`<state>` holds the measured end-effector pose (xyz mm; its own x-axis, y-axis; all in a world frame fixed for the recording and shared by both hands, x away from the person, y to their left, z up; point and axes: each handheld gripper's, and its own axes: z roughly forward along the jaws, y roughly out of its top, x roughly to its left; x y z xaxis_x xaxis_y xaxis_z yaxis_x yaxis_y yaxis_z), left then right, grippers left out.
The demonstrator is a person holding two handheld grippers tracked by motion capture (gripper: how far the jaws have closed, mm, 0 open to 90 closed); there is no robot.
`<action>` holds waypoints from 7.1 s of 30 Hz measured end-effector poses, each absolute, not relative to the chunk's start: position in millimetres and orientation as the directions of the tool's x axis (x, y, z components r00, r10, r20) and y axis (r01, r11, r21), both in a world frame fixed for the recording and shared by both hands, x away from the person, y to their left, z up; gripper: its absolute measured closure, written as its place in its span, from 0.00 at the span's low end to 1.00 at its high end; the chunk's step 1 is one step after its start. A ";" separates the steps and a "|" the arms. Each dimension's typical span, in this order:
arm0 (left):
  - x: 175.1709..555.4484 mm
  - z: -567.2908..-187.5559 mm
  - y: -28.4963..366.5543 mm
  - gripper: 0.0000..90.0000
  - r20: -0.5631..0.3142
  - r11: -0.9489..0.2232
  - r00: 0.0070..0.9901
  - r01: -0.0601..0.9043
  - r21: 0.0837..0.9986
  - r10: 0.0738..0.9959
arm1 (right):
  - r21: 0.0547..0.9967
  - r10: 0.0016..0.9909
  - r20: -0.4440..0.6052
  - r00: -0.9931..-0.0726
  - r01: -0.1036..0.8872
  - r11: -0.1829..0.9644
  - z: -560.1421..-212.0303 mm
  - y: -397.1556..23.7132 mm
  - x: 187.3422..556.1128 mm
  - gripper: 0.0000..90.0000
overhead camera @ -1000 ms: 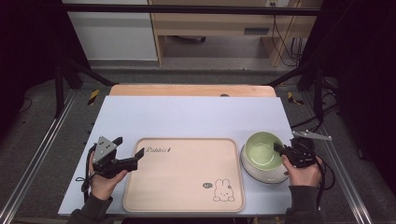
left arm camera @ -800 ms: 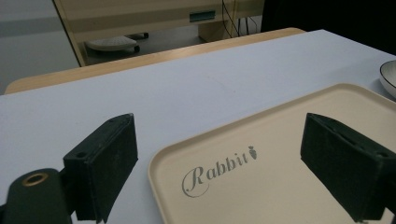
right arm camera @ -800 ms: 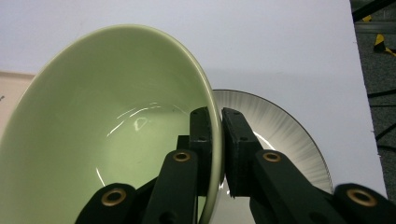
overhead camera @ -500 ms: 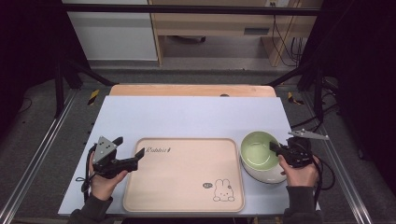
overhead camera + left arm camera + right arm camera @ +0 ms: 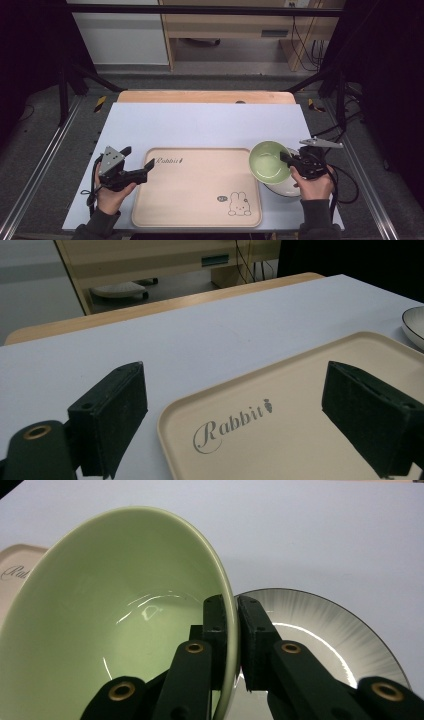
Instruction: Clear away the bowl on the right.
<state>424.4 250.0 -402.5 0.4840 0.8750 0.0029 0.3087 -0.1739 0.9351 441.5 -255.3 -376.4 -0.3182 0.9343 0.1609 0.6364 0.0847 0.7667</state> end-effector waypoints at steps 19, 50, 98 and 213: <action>424.2 -401.9 250.8 0.12 0.002 -0.170 0.482 0.306 0.937 0.876 | 0.775 0.906 0.164 -0.390 0.620 0.126 -368.8 -228.3 445.3 0.93; 423.9 -400.6 252.8 0.12 -0.004 -0.163 0.482 0.303 0.939 0.876 | 0.785 0.857 0.161 -0.489 0.590 0.189 -360.9 -181.8 457.6 0.93; 422.6 -398.6 253.8 0.12 0.000 -0.163 0.482 0.297 0.941 0.876 | 0.734 0.775 0.163 -0.610 0.601 0.318 -384.5 -108.0 470.4 0.93; 422.5 -398.6 253.9 0.12 -0.005 -0.161 0.485 0.299 0.941 0.875 | 0.714 0.735 0.159 -0.659 0.591 0.375 -417.8 -91.7 471.5 0.59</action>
